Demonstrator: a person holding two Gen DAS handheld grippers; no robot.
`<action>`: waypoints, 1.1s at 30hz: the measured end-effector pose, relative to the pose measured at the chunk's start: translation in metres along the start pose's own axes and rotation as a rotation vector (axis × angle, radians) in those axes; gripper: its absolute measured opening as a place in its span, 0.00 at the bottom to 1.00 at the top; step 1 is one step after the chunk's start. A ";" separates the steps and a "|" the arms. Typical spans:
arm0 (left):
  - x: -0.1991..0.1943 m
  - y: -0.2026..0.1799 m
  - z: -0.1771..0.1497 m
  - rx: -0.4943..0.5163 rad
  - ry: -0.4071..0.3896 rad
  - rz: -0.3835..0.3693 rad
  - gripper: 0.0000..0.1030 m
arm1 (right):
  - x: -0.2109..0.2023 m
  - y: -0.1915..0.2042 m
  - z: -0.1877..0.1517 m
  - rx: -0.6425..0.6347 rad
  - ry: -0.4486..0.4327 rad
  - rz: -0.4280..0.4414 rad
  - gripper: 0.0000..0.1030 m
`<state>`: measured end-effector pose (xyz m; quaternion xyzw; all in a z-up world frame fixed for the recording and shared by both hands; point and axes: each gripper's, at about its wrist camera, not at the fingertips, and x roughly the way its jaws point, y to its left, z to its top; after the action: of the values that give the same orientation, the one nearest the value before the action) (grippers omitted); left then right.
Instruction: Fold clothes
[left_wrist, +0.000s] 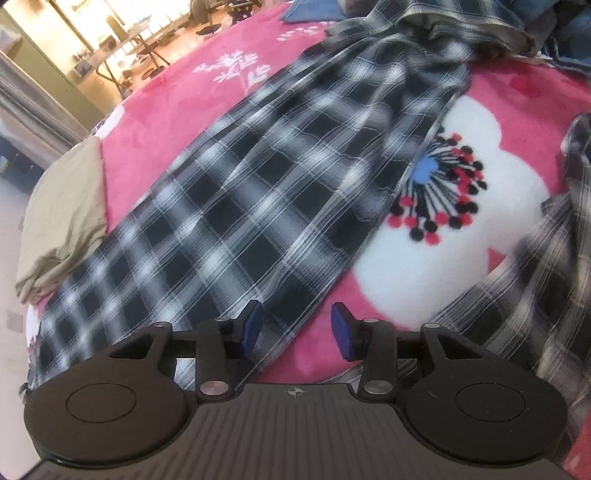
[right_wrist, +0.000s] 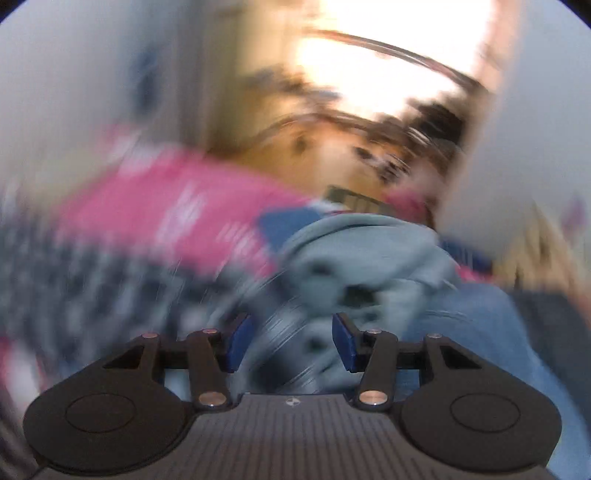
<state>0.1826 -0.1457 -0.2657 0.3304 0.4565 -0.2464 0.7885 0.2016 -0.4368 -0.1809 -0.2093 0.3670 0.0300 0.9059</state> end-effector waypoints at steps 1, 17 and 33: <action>0.000 -0.002 0.002 0.001 0.000 0.000 0.40 | 0.010 0.022 -0.003 -0.107 0.002 -0.025 0.45; 0.006 0.002 -0.002 -0.079 0.020 -0.002 0.40 | -0.004 -0.055 -0.029 0.525 0.033 -0.024 0.33; -0.032 -0.009 -0.020 -0.086 0.099 0.166 0.43 | 0.265 -0.047 0.098 -0.099 0.443 0.077 0.29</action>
<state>0.1503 -0.1338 -0.2470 0.3451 0.4761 -0.1436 0.7960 0.4685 -0.4670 -0.2810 -0.2407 0.5628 0.0355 0.7900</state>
